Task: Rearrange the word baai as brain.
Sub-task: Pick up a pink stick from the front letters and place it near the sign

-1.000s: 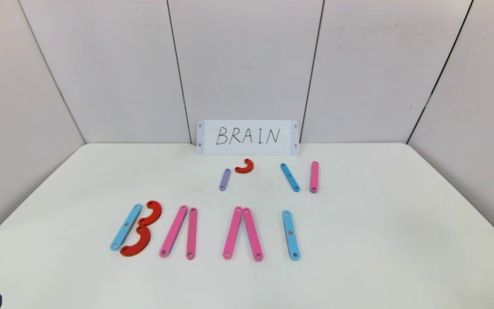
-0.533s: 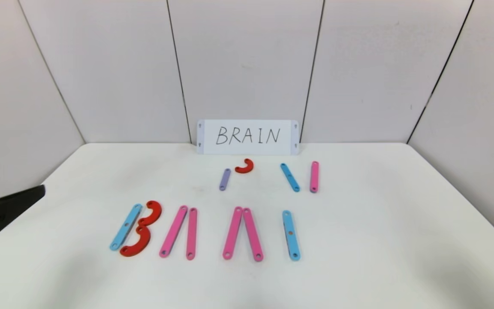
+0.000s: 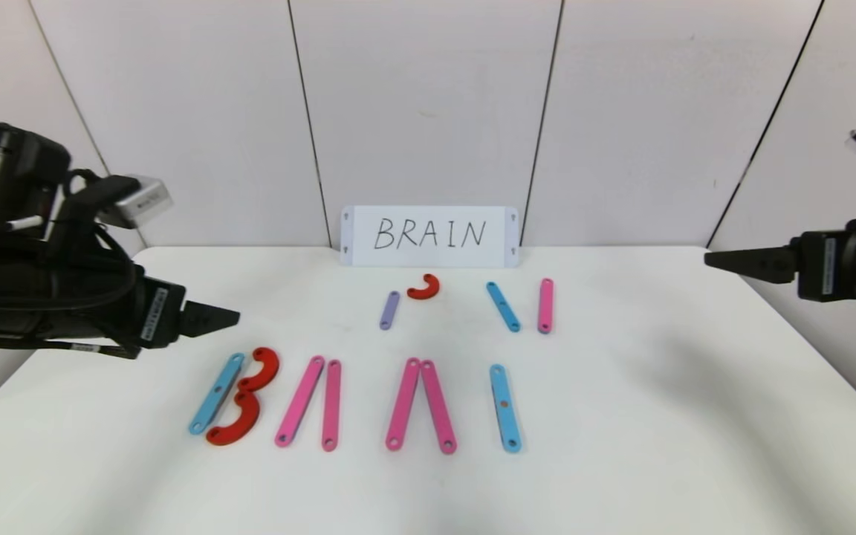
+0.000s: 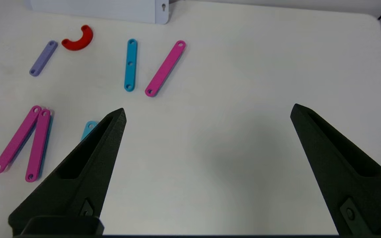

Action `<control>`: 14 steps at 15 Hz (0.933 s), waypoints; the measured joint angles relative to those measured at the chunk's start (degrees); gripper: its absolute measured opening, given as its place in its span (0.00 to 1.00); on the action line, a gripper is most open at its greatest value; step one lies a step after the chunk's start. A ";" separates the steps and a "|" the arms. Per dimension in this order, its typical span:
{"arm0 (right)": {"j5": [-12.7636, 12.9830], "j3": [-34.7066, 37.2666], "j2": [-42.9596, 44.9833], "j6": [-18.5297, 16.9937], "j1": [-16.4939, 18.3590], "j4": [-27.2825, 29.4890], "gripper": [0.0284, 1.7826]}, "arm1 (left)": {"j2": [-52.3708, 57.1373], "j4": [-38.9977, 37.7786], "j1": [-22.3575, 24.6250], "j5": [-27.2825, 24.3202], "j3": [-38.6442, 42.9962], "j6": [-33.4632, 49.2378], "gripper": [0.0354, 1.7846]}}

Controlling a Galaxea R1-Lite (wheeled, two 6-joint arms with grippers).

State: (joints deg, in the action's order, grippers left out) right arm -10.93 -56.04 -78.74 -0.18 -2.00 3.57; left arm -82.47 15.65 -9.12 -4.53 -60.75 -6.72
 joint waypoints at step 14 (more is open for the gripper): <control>-2.07 -0.05 -10.03 0.18 -2.18 -0.44 0.98 | -18.05 1.05 -11.47 4.86 2.43 0.74 0.97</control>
State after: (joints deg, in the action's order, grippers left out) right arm -13.01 -56.09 -88.77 0.00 -4.18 3.13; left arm -100.52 16.70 -20.59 0.33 -58.32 -5.97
